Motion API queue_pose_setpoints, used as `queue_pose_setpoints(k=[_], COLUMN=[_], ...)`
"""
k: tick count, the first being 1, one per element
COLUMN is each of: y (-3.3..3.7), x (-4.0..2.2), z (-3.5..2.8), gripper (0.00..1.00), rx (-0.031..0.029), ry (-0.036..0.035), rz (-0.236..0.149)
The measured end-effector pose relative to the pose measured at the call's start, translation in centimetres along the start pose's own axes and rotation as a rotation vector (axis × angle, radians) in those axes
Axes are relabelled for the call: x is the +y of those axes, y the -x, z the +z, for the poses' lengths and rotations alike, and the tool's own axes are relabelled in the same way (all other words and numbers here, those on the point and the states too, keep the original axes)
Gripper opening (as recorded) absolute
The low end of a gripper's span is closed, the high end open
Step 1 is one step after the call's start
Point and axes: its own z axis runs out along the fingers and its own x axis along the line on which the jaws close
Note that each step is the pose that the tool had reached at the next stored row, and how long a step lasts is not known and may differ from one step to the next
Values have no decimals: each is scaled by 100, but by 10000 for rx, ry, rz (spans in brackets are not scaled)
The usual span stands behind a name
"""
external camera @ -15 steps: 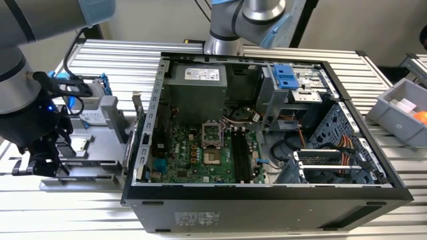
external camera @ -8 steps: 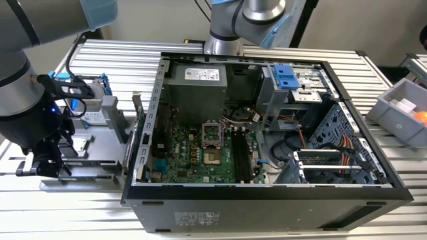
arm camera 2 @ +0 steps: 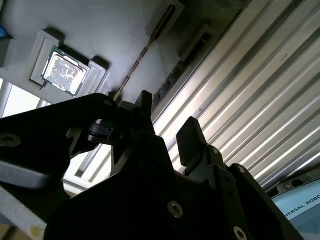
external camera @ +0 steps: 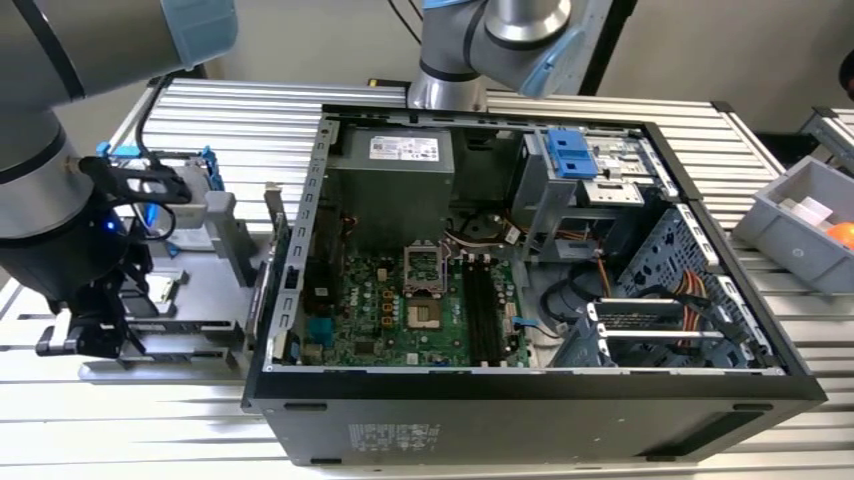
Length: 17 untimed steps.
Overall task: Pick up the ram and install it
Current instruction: 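Pick up the ram and move it above insertion slot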
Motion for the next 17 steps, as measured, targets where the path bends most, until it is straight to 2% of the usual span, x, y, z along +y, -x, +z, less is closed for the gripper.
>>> queue_pose_setpoints(k=[17], y=[1], x=[-6], z=[99], gripper=[100], rx=[34], ry=[6], rz=[2])
